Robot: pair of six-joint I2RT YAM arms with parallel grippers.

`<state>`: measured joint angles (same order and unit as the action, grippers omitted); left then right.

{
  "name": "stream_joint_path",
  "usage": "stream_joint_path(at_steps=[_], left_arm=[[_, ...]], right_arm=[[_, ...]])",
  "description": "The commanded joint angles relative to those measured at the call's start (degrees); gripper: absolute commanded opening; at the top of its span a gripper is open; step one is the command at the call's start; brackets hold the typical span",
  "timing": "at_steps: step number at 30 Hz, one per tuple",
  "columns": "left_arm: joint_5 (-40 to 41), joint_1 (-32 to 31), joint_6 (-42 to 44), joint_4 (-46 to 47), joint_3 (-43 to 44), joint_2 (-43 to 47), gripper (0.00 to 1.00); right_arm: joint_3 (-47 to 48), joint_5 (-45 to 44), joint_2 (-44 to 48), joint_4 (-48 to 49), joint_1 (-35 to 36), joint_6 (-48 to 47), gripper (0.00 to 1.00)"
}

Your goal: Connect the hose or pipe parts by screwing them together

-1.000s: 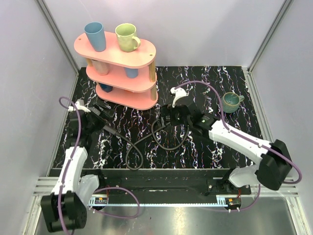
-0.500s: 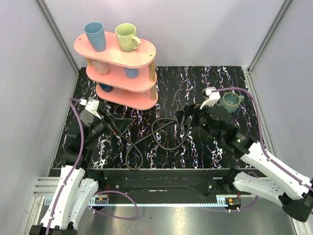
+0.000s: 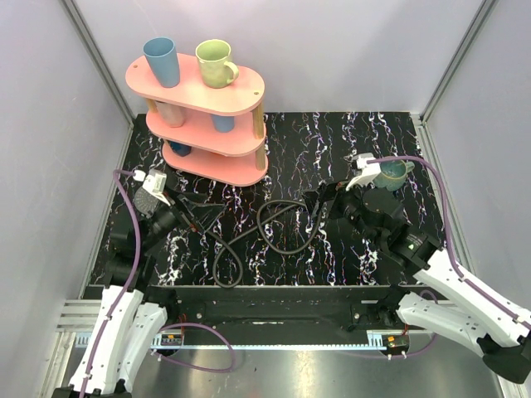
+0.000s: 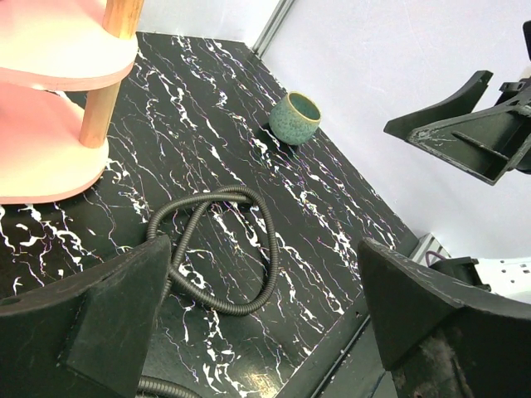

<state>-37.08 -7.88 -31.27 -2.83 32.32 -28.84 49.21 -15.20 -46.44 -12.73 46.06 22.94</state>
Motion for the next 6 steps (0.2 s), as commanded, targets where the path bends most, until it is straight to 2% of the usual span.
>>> stream_joint_path(at_steps=[1, 6], left_arm=[[-0.1, -0.1, 1.0, 4.1, -0.1, 1.1, 0.99], [0.1, -0.1, 1.2, 4.3, -0.1, 1.1, 0.99]], right_arm=[[-0.1, -1.1, -0.4, 2.4, -0.2, 0.1, 1.00], [0.3, -0.8, -1.1, 2.3, -0.1, 0.2, 1.00]])
